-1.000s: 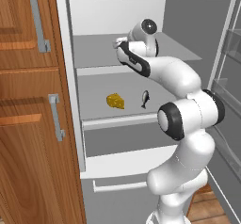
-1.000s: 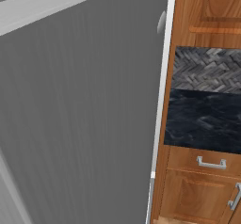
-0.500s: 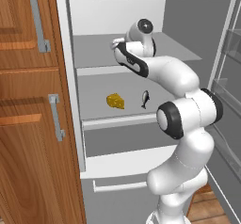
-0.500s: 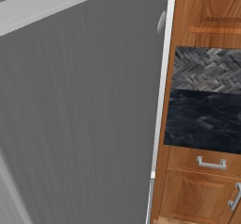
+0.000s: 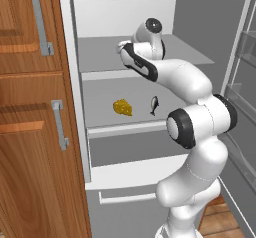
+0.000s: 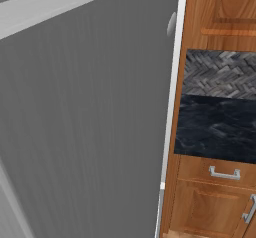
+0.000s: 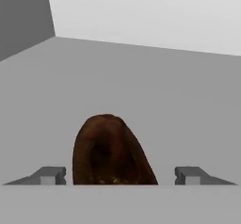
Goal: Take the cheese, fish, and sweet potato from the fridge and place them on the plate on the dining counter to create an appetizer plate.
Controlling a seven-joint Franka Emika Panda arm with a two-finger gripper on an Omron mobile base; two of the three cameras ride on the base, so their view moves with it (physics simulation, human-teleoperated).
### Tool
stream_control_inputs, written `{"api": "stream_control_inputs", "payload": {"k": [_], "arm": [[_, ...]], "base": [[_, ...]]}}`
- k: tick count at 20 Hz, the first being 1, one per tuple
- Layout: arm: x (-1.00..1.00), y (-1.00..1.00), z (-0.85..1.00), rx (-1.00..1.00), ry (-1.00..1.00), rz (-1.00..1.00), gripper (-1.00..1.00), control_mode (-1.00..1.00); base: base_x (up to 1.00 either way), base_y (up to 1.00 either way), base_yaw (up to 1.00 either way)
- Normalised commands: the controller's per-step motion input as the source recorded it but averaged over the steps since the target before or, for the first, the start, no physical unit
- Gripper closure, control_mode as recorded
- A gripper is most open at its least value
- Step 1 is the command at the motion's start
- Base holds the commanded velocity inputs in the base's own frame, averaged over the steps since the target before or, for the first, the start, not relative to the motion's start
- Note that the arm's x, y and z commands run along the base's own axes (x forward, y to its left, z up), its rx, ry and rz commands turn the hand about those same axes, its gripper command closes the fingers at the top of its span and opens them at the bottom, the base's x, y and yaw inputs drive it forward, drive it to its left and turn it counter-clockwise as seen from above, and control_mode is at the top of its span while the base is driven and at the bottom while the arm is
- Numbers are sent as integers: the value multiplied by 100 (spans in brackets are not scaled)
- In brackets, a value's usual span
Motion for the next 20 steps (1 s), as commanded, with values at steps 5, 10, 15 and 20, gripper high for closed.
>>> {"api": "stream_control_inputs", "payload": {"k": [5,10,15,20], "arm": [[5,0,-29,0,0,7,100,-100],[0,0,-28,0,0,9,100,-100],[0,0,-6,0,0,3,100,-100],[-6,0,0,0,0,0,100,-100]], "base": [[0,0,0],[0,0,0],[0,0,0],[0,0,0]]}}
